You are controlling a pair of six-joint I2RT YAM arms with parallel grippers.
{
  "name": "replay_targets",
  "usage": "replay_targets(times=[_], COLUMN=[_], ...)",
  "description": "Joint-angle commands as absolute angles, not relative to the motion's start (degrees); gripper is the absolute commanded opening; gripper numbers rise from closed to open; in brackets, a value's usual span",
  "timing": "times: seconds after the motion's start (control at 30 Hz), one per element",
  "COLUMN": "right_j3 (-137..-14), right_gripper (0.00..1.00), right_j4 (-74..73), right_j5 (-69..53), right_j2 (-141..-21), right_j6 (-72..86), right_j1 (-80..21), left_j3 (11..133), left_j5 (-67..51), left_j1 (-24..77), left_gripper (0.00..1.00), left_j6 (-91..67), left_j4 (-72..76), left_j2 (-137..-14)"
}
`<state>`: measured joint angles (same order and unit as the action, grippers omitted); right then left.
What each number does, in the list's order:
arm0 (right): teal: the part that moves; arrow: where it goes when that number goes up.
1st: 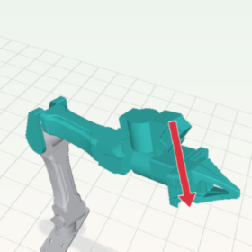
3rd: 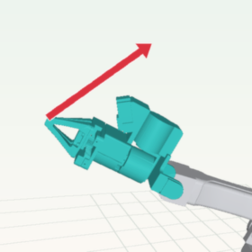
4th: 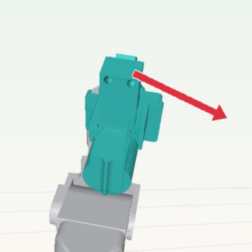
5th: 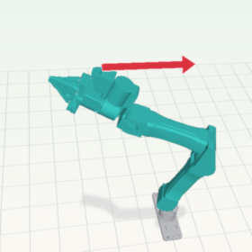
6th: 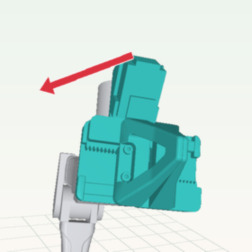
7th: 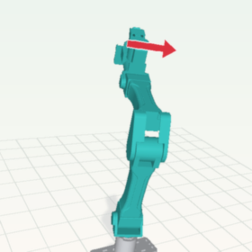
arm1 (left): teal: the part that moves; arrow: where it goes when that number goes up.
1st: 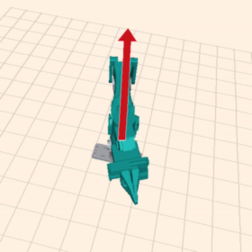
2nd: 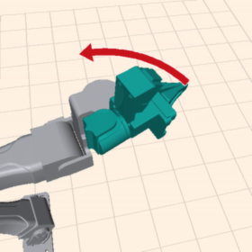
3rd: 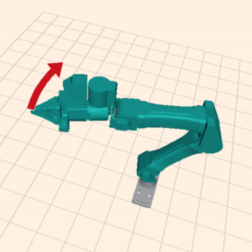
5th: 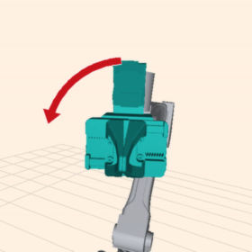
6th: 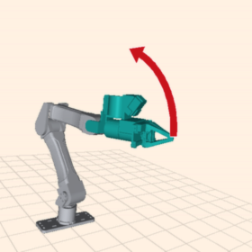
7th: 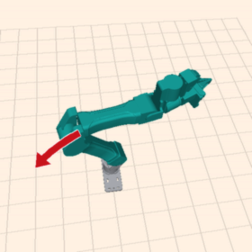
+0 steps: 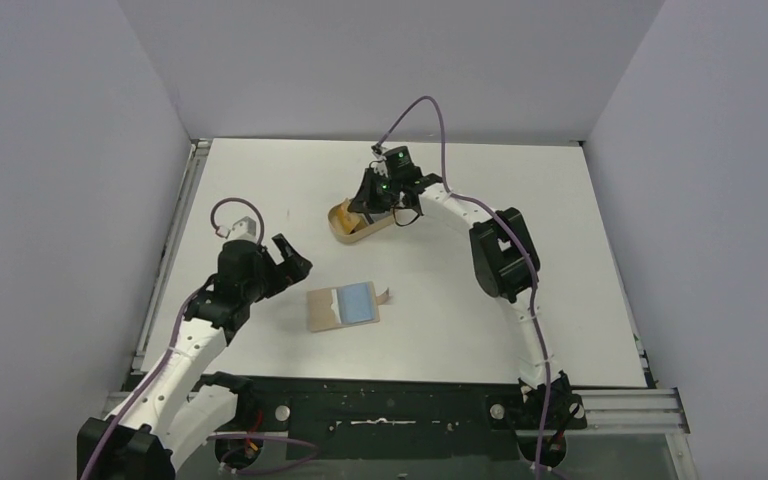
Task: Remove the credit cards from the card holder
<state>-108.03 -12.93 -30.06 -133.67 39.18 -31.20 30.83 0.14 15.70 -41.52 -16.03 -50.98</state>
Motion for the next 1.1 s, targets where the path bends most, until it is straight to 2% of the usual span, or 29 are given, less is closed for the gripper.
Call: replay_targets(times=[0.0, 0.67, 0.77, 1.07], right_j3=[-110.8, -113.0, -113.9, -116.5], right_gripper=[0.0, 0.0, 0.03, 0.25], right_j4=[-12.8, -14.2, -14.7, -17.3], right_j5=[-29.9, -29.0, -29.1, -29.1], right_j2=[-134.4, -137.0, -137.7, -138.5], right_j6=[37.7, 36.8, 36.7, 35.2], right_j1=[-31.6, -31.9, -32.1, -32.1], left_j3=[34.1, 36.9, 36.9, 38.0], left_j5=[-3.4, -4.1, -4.0, -4.3], left_j1=[13.9, 11.3, 11.2, 10.9], left_gripper=[0.97, 0.97, 0.97, 0.97], left_j6=[-38.7, -37.2, -37.2, -36.4], left_j4=[-17.4, -23.0, -23.0, -24.3], left_j2=[-49.2, -47.8, -47.7, -47.8])
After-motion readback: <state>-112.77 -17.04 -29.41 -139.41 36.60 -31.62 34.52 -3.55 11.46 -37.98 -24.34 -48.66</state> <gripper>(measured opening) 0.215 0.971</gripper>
